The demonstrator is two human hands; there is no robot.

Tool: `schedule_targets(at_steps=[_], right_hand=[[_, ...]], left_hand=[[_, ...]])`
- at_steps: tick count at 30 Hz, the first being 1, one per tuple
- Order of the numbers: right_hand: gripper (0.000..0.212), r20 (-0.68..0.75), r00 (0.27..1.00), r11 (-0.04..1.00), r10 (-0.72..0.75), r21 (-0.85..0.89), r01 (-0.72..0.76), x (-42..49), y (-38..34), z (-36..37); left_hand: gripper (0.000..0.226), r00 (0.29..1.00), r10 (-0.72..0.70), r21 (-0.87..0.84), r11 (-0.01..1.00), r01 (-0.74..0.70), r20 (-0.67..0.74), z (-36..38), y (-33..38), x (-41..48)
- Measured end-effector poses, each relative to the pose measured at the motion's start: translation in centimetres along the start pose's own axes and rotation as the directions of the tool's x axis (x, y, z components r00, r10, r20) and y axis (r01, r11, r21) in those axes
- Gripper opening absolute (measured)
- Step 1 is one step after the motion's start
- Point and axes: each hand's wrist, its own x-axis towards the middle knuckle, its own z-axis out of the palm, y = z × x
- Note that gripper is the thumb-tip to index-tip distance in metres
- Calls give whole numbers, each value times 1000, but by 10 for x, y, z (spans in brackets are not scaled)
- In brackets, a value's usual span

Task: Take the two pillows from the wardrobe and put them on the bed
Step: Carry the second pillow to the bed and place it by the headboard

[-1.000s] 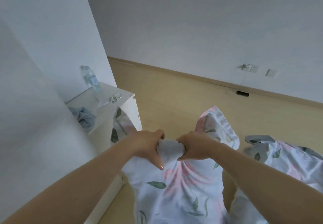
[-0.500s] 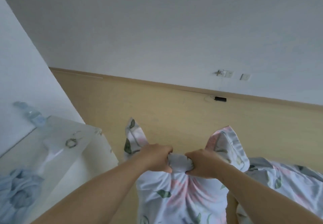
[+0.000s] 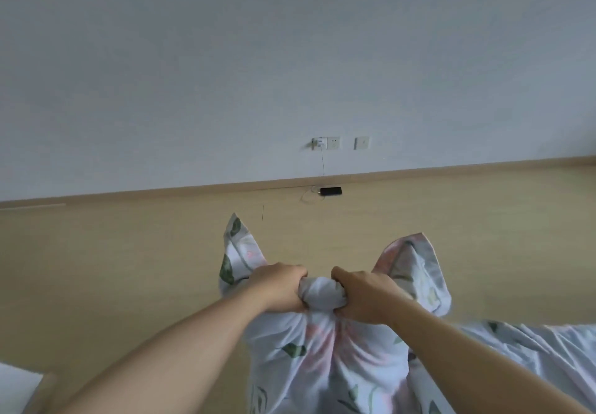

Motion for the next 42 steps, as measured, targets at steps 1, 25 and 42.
schedule_targets(at_steps=[1, 25, 42], right_hand=[[33, 2, 1000, 1000, 9, -3, -9, 12, 15, -10], [37, -6, 807, 784, 591, 244, -572, 230, 377, -170], [33, -30, 630, 606, 776, 310, -732, 208, 629, -208]], left_hand=[[31, 1000, 2, 3, 1000, -2, 6, -11, 3, 19], [32, 882, 425, 141, 879, -456, 205, -231, 132, 504], [34, 750, 588, 277, 699, -659, 302, -264, 350, 713]])
